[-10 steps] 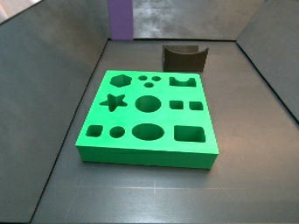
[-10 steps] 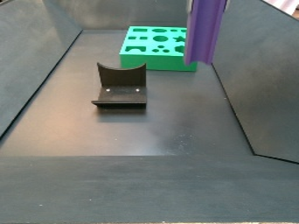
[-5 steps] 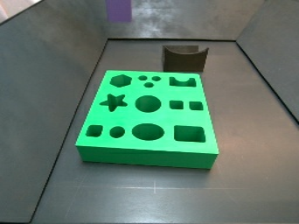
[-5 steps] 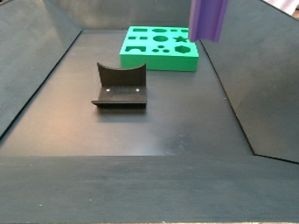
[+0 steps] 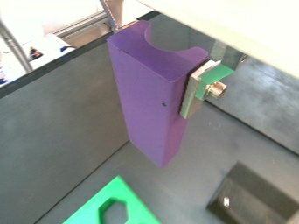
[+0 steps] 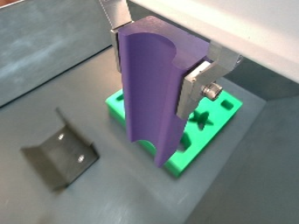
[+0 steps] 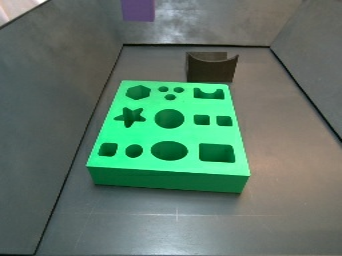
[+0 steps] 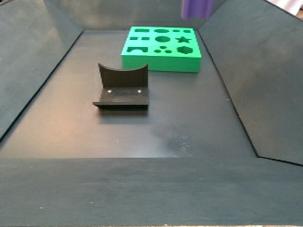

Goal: Pick up the arch object. Move up. Rotate the arch object. Move to above the board. Insert the arch object.
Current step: Move to above the board, then insert the arch object.

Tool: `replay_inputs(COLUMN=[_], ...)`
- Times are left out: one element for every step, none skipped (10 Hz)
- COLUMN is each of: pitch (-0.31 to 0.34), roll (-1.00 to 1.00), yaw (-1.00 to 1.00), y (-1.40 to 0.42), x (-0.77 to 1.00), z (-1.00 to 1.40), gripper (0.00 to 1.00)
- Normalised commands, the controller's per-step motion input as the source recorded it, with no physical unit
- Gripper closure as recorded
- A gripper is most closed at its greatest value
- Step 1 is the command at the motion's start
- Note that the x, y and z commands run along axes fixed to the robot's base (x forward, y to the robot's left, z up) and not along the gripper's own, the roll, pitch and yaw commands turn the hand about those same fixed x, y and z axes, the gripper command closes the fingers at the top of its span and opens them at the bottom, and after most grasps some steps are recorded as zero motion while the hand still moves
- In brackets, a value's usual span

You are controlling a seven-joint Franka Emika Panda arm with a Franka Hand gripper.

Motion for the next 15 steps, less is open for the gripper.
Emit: replay_inputs(pitch=[0.192, 0.186, 0.168, 0.165, 0.159, 0.158, 0.170, 0.177, 0.170, 0.140, 0.006, -0.019, 0.016, -0.011, -0.006], roll=[0.08, 0.07, 0.06, 0.07, 0.07, 0.08, 0.10, 0.10, 0.10, 0.09, 0.00, 0.00, 0.00, 0.00, 0.00], yaw=[-0.01, -0.01, 0.01, 0.01, 0.01, 0.01, 0.01, 0.01, 0.02, 0.01, 0.00, 0.00, 0.00, 0.00, 0.00], y=[-1.00, -1.00, -1.00, -1.00, -1.00, -1.00, -0.79, -0.62, -0.34, -0.19, 0.00, 0.00, 0.00, 0.00, 0.00], x=[0.37, 0.38, 0.40, 0.41, 0.45, 0.47, 0.43, 0.37, 0.25, 0.16, 0.00, 0.00, 0.00, 0.00, 0.00], z=[0.19, 0.19, 0.20, 0.20, 0.20, 0.20, 0.16, 0.12, 0.07, 0.04, 0.00, 0.00, 0.00, 0.00, 0.00], gripper=[1.00, 1.00, 1.00, 1.00, 1.00, 1.00, 1.00, 1.00, 1.00, 1.00, 1.00, 1.00, 1.00, 1.00, 1.00])
